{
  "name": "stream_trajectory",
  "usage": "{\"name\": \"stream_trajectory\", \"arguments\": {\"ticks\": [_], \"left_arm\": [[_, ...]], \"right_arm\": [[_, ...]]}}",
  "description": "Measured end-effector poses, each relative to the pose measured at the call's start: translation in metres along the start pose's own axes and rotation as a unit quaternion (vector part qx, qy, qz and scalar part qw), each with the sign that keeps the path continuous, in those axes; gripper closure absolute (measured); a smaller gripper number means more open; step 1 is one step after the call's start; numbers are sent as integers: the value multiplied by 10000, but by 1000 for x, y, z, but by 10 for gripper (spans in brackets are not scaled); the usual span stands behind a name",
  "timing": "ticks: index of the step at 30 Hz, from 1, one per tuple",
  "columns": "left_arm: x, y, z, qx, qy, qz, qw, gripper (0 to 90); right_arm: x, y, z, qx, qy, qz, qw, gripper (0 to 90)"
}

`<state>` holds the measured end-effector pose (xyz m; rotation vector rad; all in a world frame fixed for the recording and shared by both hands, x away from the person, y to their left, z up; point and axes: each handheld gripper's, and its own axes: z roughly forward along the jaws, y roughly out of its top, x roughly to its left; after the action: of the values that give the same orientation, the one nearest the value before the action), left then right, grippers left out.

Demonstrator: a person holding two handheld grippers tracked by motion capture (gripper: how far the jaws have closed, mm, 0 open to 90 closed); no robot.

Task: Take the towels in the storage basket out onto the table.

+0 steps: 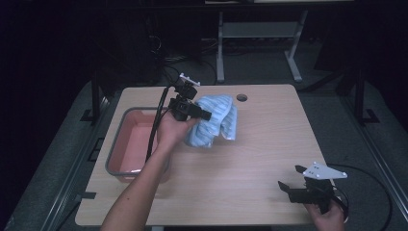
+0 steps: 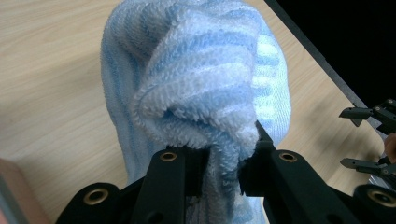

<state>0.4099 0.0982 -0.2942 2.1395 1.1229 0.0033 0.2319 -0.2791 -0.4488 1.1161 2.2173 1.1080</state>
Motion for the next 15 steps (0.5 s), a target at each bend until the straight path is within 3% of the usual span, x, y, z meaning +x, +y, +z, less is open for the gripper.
{"name": "stream_trajectory", "arguments": {"ticks": [15], "left_arm": [[-5,0,29,179,-75,19,9998,739]], "right_arm": [[0,0,-1,-19,0,3,10000,142]]}}
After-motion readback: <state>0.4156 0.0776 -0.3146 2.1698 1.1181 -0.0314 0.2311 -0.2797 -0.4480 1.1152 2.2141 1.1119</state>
